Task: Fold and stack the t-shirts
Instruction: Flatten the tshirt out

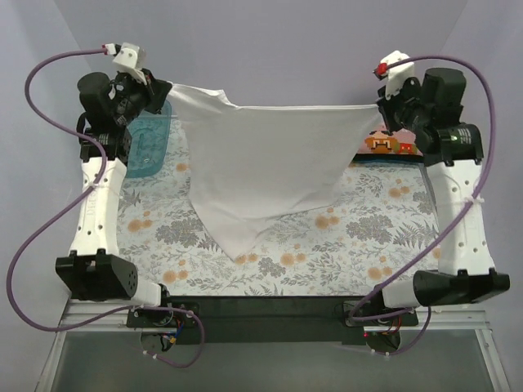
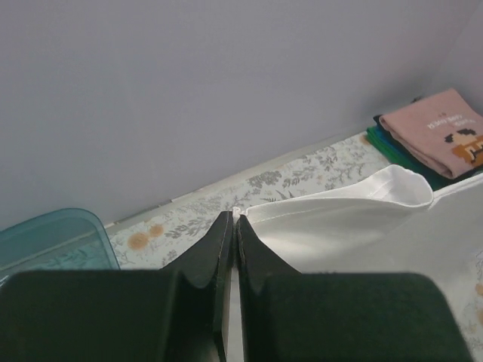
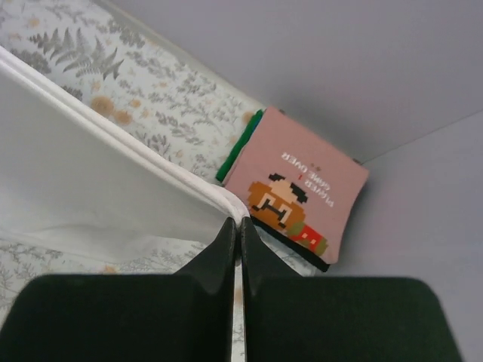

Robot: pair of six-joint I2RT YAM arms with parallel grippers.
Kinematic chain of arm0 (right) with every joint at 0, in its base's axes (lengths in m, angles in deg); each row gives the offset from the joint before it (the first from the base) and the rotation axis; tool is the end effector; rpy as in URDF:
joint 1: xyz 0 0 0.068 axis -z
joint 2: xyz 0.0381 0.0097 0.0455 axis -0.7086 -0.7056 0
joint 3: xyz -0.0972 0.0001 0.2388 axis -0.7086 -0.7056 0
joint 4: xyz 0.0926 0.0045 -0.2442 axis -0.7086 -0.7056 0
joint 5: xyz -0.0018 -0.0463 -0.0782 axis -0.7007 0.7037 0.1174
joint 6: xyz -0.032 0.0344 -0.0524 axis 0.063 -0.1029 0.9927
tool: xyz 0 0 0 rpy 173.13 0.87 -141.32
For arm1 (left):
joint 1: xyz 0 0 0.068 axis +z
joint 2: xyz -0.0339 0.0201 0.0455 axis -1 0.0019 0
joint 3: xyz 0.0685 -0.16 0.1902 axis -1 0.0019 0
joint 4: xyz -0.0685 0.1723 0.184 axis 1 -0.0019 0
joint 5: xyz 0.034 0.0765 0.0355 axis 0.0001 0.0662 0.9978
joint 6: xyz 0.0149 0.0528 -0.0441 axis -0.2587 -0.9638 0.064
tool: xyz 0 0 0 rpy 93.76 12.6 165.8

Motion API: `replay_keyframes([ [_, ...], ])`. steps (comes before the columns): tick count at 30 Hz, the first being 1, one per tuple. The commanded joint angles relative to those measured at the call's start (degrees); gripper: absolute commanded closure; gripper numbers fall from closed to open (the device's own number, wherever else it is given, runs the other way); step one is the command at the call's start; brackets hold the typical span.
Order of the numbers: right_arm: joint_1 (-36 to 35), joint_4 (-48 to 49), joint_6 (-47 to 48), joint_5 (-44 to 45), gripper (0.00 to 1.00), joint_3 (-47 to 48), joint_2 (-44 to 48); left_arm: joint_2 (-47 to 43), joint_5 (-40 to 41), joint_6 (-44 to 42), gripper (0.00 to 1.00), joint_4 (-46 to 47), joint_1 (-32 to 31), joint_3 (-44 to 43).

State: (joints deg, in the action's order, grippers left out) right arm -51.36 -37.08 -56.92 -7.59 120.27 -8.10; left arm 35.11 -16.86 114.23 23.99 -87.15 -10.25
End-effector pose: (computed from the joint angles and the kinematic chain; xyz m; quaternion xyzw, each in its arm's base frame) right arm 0.3071 0.0427 0.4611 -0.2792 0.7773 -0.0359 0.5627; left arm 0.3558 -0.0132 0.4456 -0.0589 0.7288 -0.3787 0.5674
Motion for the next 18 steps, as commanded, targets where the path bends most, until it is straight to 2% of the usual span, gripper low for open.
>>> replay_keyframes([
  [1,0.35,4.85,0.31,3.04,0.99,3.47,8.13,-10.25,5.20,3.05,1.00,3.02,-0.02,-0.53],
  [10,0.26,13.55,-0.40,8.49,0.99,-0.84,24.92,-29.13,9.77,5.61,1.00,3.11,-0.02,1.76],
  [15,0.26,16.54,-0.83,10.95,0.99,0.56,30.90,-33.55,13.72,5.87,1.00,2.06,0.07,-0.87],
  [18,0.26,17.68,-0.22,11.12,0.99,2.31,31.79,-32.94,15.48,4.56,1.00,-2.51,0.07,-5.61],
])
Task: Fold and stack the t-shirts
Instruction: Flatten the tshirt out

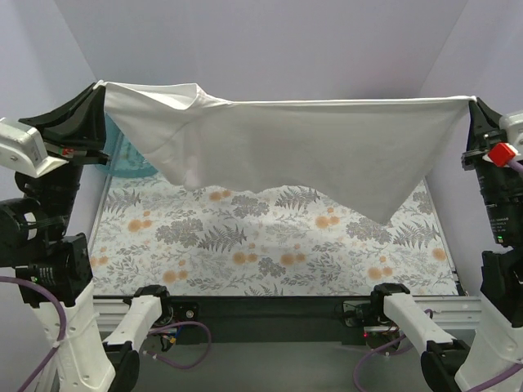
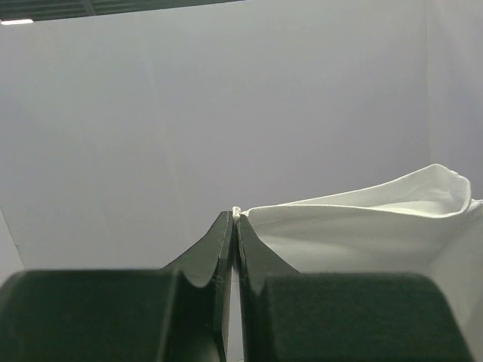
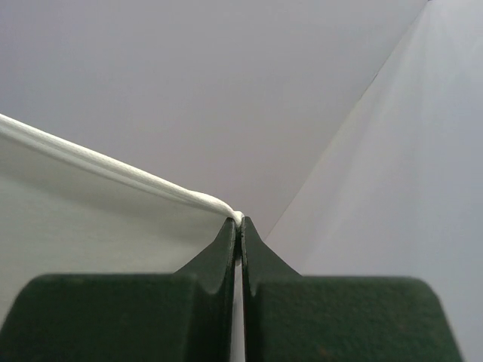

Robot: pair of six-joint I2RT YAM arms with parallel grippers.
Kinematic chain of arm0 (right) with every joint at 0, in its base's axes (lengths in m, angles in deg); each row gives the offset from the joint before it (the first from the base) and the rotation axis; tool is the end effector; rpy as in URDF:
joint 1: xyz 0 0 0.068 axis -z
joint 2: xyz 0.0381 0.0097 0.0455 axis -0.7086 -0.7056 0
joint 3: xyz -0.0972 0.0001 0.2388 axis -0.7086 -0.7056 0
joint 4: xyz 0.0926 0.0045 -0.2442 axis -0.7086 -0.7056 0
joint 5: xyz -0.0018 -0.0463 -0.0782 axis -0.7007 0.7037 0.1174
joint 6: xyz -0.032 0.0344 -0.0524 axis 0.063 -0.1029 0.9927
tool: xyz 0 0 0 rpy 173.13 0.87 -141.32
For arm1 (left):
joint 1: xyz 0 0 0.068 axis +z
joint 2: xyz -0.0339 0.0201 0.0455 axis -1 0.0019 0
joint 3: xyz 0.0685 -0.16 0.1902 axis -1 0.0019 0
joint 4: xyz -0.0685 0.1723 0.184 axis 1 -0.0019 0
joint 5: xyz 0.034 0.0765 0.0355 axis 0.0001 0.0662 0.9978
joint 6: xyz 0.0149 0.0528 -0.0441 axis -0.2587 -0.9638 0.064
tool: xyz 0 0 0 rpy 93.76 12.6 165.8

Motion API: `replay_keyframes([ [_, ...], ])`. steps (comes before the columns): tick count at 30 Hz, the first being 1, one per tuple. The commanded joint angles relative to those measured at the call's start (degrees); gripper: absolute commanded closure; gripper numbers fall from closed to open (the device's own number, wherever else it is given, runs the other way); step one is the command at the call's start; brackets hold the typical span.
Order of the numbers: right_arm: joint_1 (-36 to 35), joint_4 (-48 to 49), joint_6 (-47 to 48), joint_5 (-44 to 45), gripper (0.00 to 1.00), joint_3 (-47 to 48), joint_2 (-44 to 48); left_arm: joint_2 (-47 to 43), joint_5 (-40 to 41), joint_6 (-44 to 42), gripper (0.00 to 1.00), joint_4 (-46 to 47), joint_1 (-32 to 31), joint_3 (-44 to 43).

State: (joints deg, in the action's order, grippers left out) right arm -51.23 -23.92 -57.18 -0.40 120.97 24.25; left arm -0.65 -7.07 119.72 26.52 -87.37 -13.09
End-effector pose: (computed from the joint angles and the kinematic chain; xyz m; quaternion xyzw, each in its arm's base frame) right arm 0.0666 0.0090 0.5937 -0.1670 0.5142 -0.1416 0.8292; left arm 0.0849 -0.0177 0.5972 -0.0075 0.4737 -0.3724 0.7981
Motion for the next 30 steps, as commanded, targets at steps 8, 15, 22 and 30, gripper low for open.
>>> replay_keyframes([
  [8,0.22,6.19,0.92,-0.37,0.99,0.84,-4.34,8.53,12.12,-7.09,1.00,-11.03,0.29,-8.85],
  [15,0.22,10.41,2.77,-7.22,0.99,-15.75,-6.89,7.57,4.65,-5.06,1.00,-10.24,0.29,13.07],
  [22,-0.39,19.81,1.62,-15.13,0.99,-40.28,-12.05,14.40,1.40,-3.48,1.00,0.73,-0.06,31.92],
  [30,-1.19,28.87,2.23,-14.96,0.99,-40.05,-35.06,46.57,2.71,-4.27,1.00,5.40,-1.73,20.70],
])
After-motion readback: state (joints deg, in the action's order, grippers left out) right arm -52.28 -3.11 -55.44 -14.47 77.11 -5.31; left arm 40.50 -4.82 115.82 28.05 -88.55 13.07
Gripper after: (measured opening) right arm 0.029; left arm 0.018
